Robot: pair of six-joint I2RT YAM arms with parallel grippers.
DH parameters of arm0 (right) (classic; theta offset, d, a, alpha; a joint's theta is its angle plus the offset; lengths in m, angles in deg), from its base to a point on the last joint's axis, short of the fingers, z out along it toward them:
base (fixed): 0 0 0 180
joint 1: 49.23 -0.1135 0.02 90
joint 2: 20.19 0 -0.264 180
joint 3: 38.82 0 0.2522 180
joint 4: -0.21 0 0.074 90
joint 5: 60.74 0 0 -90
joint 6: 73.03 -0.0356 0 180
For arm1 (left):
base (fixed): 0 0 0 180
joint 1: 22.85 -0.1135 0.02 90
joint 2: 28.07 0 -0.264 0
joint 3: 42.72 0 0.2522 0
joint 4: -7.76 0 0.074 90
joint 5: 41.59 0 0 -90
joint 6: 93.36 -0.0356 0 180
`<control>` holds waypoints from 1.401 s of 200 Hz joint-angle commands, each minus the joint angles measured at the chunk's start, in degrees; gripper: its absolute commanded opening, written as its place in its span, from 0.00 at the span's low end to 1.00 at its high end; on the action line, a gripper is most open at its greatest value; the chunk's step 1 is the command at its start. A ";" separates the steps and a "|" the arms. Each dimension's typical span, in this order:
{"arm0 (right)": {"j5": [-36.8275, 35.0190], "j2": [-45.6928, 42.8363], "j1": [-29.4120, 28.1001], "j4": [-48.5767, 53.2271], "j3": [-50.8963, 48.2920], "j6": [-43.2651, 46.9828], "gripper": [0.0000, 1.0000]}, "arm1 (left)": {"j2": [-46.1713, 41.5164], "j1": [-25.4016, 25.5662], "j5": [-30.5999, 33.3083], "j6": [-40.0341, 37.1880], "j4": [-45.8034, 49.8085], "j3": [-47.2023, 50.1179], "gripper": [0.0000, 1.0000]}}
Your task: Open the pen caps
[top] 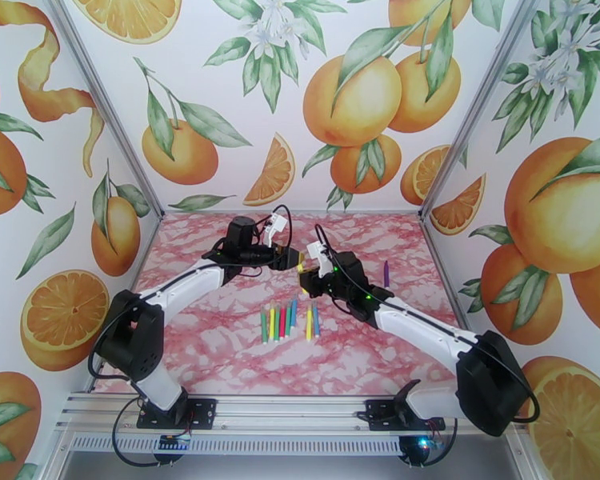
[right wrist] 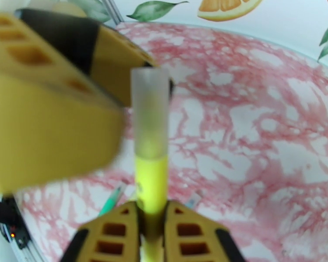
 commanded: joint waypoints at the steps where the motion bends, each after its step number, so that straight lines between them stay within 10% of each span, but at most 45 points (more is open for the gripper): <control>1: 1.59 0.93 -0.48 -2.84 1.86 0.88 0.16 | 1.32 0.49 -1.18 0.50 -1.35 -2.72 0.66; 196: 1.71 3.31 -1.02 -3.74 2.36 0.99 0.16 | 3.32 0.64 -2.52 1.62 -1.61 -4.69 0.19; 280: 0.94 4.43 -1.05 -5.86 2.09 -0.22 0.36 | 2.76 0.69 -3.82 2.36 -2.07 -5.01 0.02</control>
